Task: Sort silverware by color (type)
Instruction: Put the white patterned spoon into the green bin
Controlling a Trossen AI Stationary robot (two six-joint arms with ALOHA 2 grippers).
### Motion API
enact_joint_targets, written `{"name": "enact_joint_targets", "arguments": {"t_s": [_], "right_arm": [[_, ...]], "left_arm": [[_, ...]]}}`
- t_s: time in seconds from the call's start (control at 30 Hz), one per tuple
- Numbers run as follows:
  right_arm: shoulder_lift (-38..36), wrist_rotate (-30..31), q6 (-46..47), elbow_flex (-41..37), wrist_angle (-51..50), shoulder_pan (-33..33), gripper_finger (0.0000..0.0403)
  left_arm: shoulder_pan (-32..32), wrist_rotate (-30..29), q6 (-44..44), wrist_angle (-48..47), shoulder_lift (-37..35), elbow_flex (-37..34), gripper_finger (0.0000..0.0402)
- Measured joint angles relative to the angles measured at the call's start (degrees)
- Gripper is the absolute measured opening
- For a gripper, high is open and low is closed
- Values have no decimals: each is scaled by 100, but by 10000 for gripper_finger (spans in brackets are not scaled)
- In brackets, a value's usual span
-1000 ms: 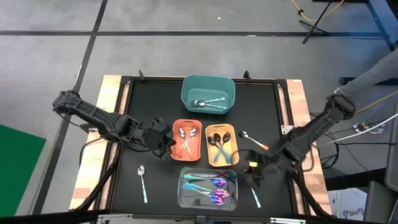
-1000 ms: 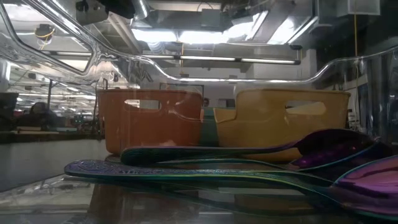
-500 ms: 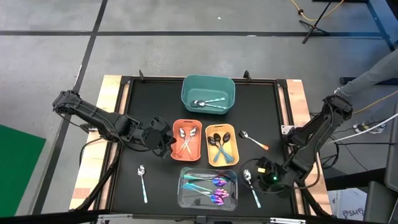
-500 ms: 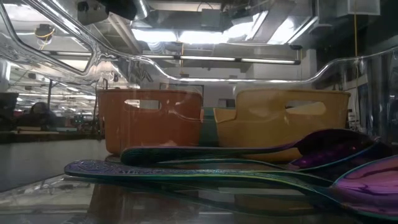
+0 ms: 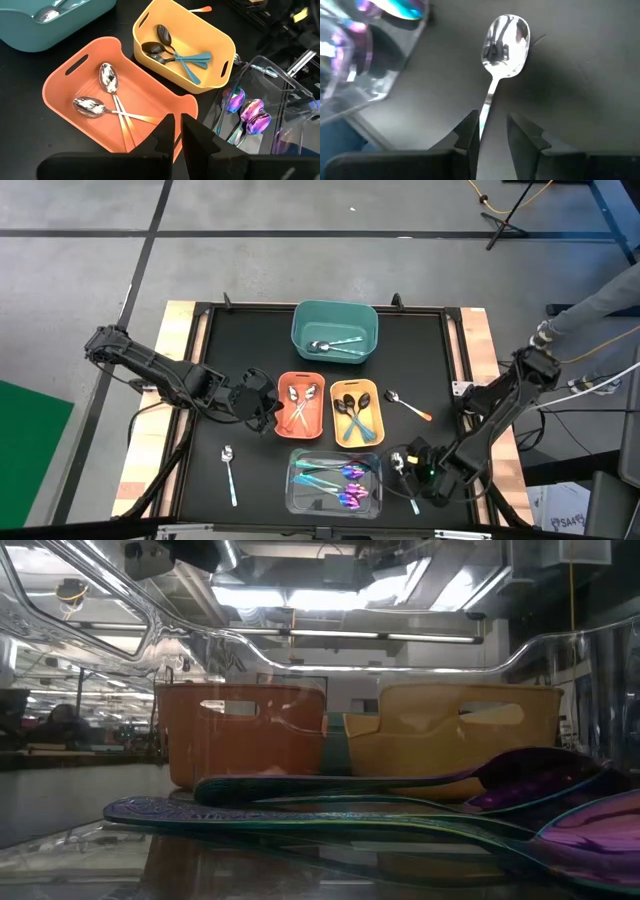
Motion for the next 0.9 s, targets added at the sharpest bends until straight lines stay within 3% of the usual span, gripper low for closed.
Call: {"name": "enact_joint_targets", "arguments": {"t_s": [0.43,0.9], "right_arm": [[652,53,-148,0,172,0,88],[685,265,-177,2,374,0,88]], "left_arm": [[0,2,-6,0,0,0,25],[0,3,-7,0,0,0,25]]}}
